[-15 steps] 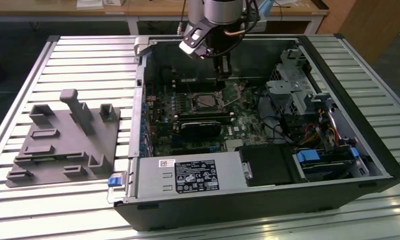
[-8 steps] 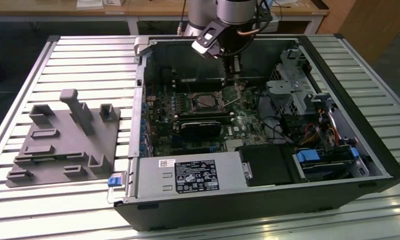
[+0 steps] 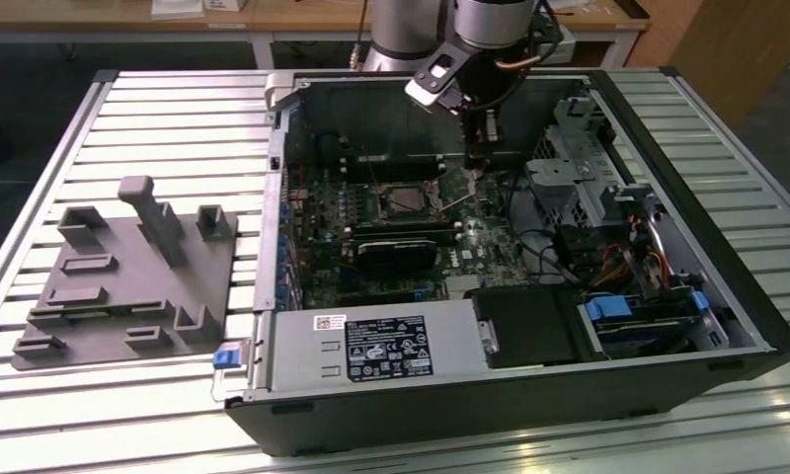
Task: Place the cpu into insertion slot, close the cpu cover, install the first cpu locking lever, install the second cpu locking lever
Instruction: 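Close the cpu cover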
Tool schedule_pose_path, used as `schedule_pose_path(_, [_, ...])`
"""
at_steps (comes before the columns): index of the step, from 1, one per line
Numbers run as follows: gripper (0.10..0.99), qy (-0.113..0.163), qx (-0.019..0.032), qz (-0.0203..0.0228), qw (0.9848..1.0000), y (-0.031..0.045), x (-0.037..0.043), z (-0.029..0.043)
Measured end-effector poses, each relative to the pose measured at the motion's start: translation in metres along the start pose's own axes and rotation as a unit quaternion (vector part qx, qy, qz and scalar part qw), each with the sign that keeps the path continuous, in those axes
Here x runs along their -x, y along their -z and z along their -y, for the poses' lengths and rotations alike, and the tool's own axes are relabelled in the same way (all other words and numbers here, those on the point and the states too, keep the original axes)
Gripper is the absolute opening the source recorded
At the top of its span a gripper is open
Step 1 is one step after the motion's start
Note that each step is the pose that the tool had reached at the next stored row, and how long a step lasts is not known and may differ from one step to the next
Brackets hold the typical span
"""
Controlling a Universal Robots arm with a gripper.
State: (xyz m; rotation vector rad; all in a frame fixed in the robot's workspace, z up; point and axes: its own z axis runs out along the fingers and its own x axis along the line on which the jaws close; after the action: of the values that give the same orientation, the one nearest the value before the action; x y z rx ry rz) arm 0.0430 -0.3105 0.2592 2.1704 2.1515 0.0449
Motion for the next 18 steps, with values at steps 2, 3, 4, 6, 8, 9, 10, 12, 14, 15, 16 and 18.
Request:
schedule_pose_path(2, [0.106, 0.000, -0.0006, 0.0000, 1.0000, -0.0005, -0.0001, -0.0064])
schedule_pose_path(3, [0.106, 0.000, -0.0010, 0.0000, 1.0000, -0.0008, -0.0001, -0.0094])
schedule_pose_path(4, [0.106, 0.000, -0.0017, 0.0000, 1.0000, -0.0012, -0.0002, -0.0122])
schedule_pose_path(6, [0.106, 0.000, -0.0036, 0.0000, 1.0000, -0.0022, -0.0003, -0.0169])
schedule_pose_path(8, [0.106, 0.000, -0.0056, 0.0001, 1.0000, -0.0039, -0.0004, -0.0195])
schedule_pose_path(9, [0.106, 0.000, -0.0064, 0.0001, 1.0000, -0.0051, -0.0005, -0.0203])
schedule_pose_path(10, [0.106, 0.000, -0.0071, 0.0001, 1.0000, -0.0063, -0.0005, -0.0209])
schedule_pose_path(12, [0.106, 0.000, -0.0086, 0.0001, 1.0000, -0.0087, -0.0006, -0.0220])
schedule_pose_path(14, [0.106, 0.000, -0.0100, 0.0000, 1.0000, -0.0112, -0.0008, -0.0228])
schedule_pose_path(15, [0.106, 0.000, -0.0107, 0.0001, 0.9999, -0.0125, -0.0008, -0.0231])
schedule_pose_path(16, [0.106, 0.000, -0.0115, 0.0001, 0.9999, -0.0138, -0.0009, -0.0235])
schedule_pose_path(18, [0.106, 0.000, -0.0131, 0.0002, 0.9999, -0.0168, -0.0010, -0.0240])
